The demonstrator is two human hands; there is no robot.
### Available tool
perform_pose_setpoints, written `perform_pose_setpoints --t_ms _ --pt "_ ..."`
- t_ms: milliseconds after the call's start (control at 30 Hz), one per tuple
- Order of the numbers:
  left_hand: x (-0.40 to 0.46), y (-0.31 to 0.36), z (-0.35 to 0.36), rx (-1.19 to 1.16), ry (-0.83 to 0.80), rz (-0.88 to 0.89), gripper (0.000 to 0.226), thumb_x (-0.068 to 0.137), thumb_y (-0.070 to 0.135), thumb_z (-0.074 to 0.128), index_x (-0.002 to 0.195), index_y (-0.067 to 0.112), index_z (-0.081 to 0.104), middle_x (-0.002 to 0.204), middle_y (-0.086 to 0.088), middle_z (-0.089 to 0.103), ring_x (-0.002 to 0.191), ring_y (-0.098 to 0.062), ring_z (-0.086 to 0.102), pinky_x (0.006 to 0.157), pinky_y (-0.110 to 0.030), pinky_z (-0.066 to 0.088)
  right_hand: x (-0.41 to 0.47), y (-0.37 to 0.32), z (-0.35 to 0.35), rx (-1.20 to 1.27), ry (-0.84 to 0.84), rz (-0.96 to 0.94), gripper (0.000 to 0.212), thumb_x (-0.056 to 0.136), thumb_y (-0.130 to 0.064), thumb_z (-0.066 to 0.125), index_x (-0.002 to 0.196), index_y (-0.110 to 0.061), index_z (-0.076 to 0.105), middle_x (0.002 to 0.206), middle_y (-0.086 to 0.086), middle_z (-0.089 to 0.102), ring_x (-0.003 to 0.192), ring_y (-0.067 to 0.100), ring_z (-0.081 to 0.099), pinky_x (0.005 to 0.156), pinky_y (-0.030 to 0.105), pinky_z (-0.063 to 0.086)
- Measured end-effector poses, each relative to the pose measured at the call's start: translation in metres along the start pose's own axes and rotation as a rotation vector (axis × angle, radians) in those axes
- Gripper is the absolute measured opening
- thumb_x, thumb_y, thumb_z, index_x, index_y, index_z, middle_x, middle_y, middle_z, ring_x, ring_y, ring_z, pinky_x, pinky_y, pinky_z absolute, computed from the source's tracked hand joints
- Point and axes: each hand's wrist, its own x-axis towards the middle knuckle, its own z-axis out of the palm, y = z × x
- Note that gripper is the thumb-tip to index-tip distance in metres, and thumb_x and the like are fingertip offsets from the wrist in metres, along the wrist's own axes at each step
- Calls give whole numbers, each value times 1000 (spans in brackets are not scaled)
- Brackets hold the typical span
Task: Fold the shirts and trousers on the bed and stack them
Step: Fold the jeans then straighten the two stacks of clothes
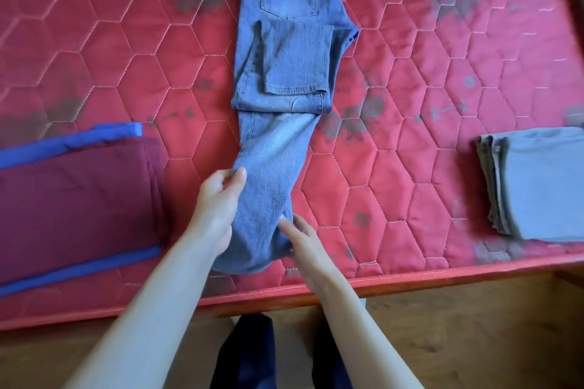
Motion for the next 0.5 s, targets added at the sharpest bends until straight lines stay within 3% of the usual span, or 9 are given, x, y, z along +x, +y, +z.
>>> perform_pose_setpoints --t_ms 67,133,233,300,400,500 --pt "7 5 -7 32 13 34 14 97 20 57 101 8 63 94 -5 65 90 -15 58 89 -33 47 -2 -3 2 31 3 -79 22 88 -22 68 106 -9 70 104 5 73 96 17 69 85 34 54" --pt "16 7 -16 86 55 81 14 96 21 58 102 9 63 89 -3 66 85 -15 59 81 -32 48 -9 -11 4 10 166 -144 11 81 -17 73 81 -7 69 80 4 70 74 15 63 68 32 49" --pt "25 1 -25 242 129 160 8 94 22 61 95 14 60 81 -2 63 79 -19 56 74 -34 44 -24 -19 -1 -139 388 -268 34 73 -32 74 58 -15 50 58 -4 43 58 12 38 56 28 30" --pt "26 -6 -25 325 189 194 8 91 23 63 92 16 60 76 3 62 76 -19 57 74 -34 44 -37 -20 -5 -266 445 -319 45 74 -40 70 55 -17 36 54 -9 31 55 11 28 50 27 23" --pt "24 -22 -21 373 215 178 13 89 24 65 92 12 64 70 4 61 72 -19 56 71 -34 45 -43 -7 -12 -276 444 -196 50 87 -31 66 54 -19 31 52 -7 29 54 13 27 50 28 22" --pt "18 -43 -19 397 191 128 18 85 28 70 86 10 66 62 2 58 62 -19 50 63 -34 42 -39 14 -21 -335 475 -60 29 92 -25 60 68 -19 47 59 -6 43 59 17 40 58 31 31"
